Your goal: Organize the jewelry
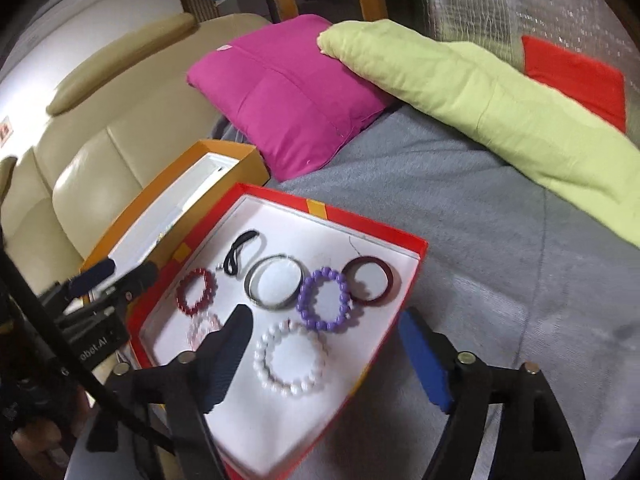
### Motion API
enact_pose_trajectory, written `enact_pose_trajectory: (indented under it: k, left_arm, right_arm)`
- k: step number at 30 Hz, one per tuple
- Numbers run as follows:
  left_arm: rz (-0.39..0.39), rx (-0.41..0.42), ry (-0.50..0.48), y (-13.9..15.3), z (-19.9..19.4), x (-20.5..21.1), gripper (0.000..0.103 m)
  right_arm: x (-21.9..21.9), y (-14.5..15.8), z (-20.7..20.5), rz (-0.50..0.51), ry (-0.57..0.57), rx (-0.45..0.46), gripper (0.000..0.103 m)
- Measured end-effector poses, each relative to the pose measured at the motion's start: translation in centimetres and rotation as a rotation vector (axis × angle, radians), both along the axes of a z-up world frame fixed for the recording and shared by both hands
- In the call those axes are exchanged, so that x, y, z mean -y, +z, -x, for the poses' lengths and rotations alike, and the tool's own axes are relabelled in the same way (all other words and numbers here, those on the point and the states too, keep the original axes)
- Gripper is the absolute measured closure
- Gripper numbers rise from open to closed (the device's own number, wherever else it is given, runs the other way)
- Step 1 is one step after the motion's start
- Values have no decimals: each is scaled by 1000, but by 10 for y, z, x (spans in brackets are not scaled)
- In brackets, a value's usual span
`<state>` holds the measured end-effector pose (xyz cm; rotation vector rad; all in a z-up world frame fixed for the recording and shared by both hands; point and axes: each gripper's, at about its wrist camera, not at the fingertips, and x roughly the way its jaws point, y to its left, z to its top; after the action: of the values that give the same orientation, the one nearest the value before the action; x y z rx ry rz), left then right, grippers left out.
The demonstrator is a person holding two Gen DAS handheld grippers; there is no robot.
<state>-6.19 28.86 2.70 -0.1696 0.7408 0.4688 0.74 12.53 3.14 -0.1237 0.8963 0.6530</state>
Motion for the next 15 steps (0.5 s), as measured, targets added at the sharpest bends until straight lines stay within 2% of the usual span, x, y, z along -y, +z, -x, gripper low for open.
enact_pose_trajectory:
  k: [8, 12, 15]
  left_arm:
    - [-40, 22, 63, 12, 39, 18, 25]
    - [-70, 26, 88, 18, 57, 27, 25]
    - [-62, 27, 96, 21, 67, 32, 25]
  right_arm:
    - [28, 2, 25, 75, -53, 76, 7]
    - [45, 8, 35, 80, -95, 109, 4]
    - [52, 13, 43, 94, -97, 138, 4]
